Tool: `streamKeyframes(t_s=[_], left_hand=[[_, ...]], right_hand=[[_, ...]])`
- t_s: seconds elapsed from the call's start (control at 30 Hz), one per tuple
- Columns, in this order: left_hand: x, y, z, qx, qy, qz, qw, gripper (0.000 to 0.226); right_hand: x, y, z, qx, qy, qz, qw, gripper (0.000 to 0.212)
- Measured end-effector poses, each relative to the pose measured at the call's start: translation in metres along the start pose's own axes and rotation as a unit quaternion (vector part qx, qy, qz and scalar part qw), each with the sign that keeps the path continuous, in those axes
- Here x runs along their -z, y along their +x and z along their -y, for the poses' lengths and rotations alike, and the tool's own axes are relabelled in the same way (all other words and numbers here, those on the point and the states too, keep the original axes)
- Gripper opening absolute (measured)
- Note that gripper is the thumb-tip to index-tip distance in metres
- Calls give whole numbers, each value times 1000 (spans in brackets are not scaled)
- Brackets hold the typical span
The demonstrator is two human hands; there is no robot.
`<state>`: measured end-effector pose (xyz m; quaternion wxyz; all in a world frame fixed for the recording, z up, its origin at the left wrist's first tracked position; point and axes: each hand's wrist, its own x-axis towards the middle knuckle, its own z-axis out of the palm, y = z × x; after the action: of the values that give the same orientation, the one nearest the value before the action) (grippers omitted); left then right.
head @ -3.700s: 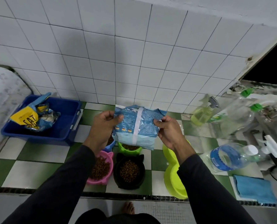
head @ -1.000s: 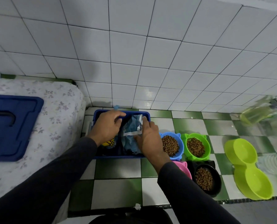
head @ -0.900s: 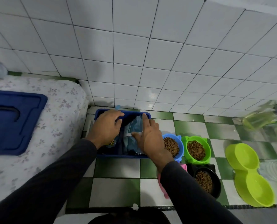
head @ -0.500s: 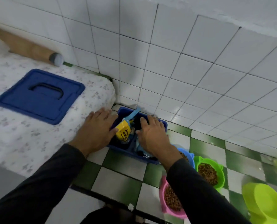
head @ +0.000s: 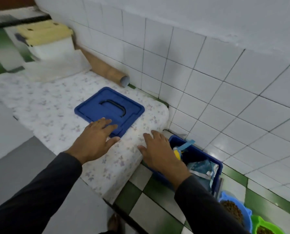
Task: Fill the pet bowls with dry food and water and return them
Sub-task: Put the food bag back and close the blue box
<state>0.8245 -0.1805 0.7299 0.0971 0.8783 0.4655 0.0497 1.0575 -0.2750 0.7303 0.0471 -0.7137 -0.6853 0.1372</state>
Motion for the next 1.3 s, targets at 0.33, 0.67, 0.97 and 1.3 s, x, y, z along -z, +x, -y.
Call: streamKeyframes(t_s=[0.33,0.67,0.97,1.3], left_hand=[[17,57,104,49,-6,7,999,66],[14,106,151,80,12,17,997,61],[10,132,154,63,31,-3,998,57],[8,129,115,39,-73,-62,995,59]], right_hand=[[-2,79,75,-66,69,-11,995,63],[-18,119,92,-175,-11,-60,983,72],[-30,131,96,-224,-3,-73,972,75],[-28,111,71,-237,115,-160,951,65]])
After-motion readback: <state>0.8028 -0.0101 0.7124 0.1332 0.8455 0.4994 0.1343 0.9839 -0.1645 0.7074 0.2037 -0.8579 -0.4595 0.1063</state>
